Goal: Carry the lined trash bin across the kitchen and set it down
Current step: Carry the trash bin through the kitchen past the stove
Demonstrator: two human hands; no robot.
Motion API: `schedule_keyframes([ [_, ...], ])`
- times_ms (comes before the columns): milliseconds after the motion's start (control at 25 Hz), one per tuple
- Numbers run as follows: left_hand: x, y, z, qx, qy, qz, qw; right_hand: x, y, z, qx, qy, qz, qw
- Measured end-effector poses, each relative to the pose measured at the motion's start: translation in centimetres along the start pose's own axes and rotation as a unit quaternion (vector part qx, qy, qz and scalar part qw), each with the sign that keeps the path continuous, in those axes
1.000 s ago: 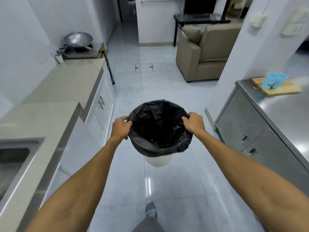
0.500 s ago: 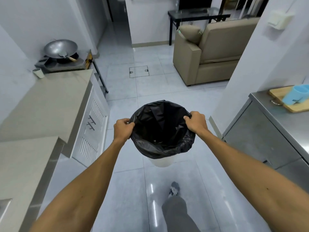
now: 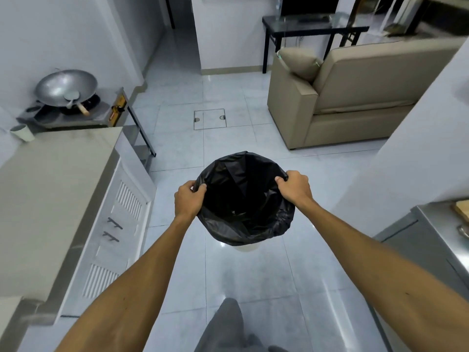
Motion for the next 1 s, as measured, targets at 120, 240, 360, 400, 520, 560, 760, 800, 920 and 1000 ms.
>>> schedule_keyframes([
  [120, 7.0, -0.3, -2.6, -0.015, -0.011, 0.010, 1.000, 7.3, 1.3, -0.7, 0.008, 0.007, -0.012, 1.000],
  [240, 14.5, -0.4, -5.1, -0.022, -0.014, 0.015, 1.000, 14.9, 3.1, -1.9, 0.010, 0.017, -0.014, 1.000],
  [360, 23.0, -1.0, -7.6, -0.020, -0.015, 0.026, 0.999, 22.7, 5.4, -2.9, 0.013, 0.016, -0.029, 0.999],
  [400, 25.9, -1.5, -8.4, -0.026, -0.014, 0.027, 0.999, 25.2, 6.3, -3.1, 0.013, 0.018, -0.030, 0.999],
  [520, 33.3, -3.7, -10.5, -0.033, -0.007, 0.034, 0.999, 32.0, 8.7, -3.3, 0.039, 0.019, -0.039, 0.998],
  [560, 35.9, -4.1, -11.1, -0.034, -0.008, 0.039, 0.999, 34.4, 9.5, -3.3, 0.048, 0.017, -0.046, 0.998],
  [760, 49.6, -5.9, -15.5, -0.046, -0.003, 0.053, 0.998, 47.8, 13.5, -3.8, 0.071, 0.012, -0.063, 0.995],
  [800, 52.1, -6.0, -16.3, -0.052, -0.006, 0.054, 0.997, 50.4, 14.3, -4.1, 0.076, 0.013, -0.059, 0.995],
  [920, 60.0, -7.1, -19.1, -0.072, -0.028, 0.067, 0.995, 59.7, 16.8, -4.6, 0.080, 0.014, -0.047, 0.996],
  [1000, 65.8, -8.2, -20.8, -0.091, -0.061, 0.075, 0.991, 66.7, 19.2, -4.5, 0.072, 0.017, -0.031, 0.997],
])
Point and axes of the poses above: each hand's wrist, its own x-axis towards the middle knuckle, its own z-axis out of the back of the hand, y = z × x, the point moved 7 cm from there along x, towards the middle knuckle, and after that the axes turned 14 degrees about -x, right-handed, at the moved point
